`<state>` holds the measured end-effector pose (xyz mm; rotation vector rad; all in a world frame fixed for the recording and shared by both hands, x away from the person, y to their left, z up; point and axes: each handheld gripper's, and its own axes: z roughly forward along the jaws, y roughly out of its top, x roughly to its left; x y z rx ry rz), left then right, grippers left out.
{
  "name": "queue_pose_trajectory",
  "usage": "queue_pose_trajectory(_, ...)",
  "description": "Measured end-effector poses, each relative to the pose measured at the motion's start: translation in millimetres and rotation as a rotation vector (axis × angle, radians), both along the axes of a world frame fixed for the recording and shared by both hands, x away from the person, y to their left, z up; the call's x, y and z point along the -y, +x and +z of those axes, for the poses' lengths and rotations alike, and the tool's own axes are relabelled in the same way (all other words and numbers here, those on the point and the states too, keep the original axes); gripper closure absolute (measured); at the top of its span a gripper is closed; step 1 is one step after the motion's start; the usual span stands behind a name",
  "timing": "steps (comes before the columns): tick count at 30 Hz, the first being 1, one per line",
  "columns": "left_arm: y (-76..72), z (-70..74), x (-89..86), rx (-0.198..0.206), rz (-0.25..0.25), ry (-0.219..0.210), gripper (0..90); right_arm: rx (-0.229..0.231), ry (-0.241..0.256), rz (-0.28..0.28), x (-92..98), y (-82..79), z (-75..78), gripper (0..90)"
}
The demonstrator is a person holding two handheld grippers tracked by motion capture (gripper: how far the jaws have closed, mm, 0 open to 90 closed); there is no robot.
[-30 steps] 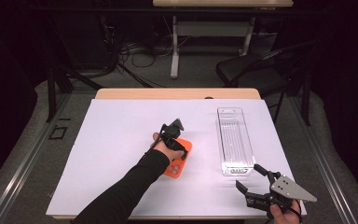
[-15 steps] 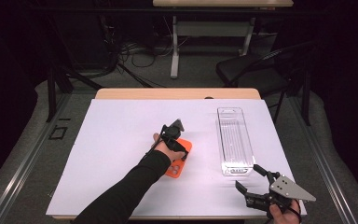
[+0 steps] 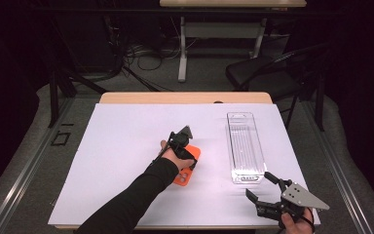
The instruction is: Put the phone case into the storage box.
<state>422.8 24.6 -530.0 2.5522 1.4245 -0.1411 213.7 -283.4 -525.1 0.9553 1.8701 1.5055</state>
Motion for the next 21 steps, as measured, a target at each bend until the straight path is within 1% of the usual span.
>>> queue_pose_trajectory(3, -1.3, -1.2, 2.4, 0.005, -0.002, 0.007, 10.8, 0.0, 0.003, 0.0, 0.1, 0.2, -0.2, 13.7)
queue_pose_trajectory(7, -4.4, -3.1, 7.8, 0.021, -0.015, 0.04, 7.7, 0.001, 0.006, 0.0, -0.1, 0.8, -0.9, 13.7)
queue_pose_trajectory(8, -4.4, -3.1, 7.8, 0.021, -0.015, 0.04, 6.7, 0.0, 0.007, 0.0, 0.0, 0.8, -0.8, 13.8)
queue_pose_trajectory(9, -6.5, -4.1, 10.9, 0.034, -0.018, 0.06, 6.5, -0.005, 0.003, 0.002, 0.3, 0.5, -0.4, 13.7)
queue_pose_trajectory(12, -8.3, -5.1, 13.8, 0.048, -0.028, 0.084, 6.4, -0.001, 0.009, -0.001, -0.3, 0.6, -0.9, 13.7)
queue_pose_trajectory(16, -8.5, -4.7, 14.1, 0.056, -0.028, 0.096, 7.9, -0.004, 0.01, -0.001, -0.5, 0.4, -1.0, 13.7)
queue_pose_trajectory(18, -7.8, -4.2, 13.6, 0.052, -0.023, 0.093, 9.6, -0.003, 0.009, -0.002, -0.4, 0.5, -1.1, 13.7)
queue_pose_trajectory(21, -8.1, -4.4, 14.6, 0.052, -0.023, 0.1, 9.7, -0.003, 0.01, -0.002, -0.1, 0.7, -1.3, 13.7)
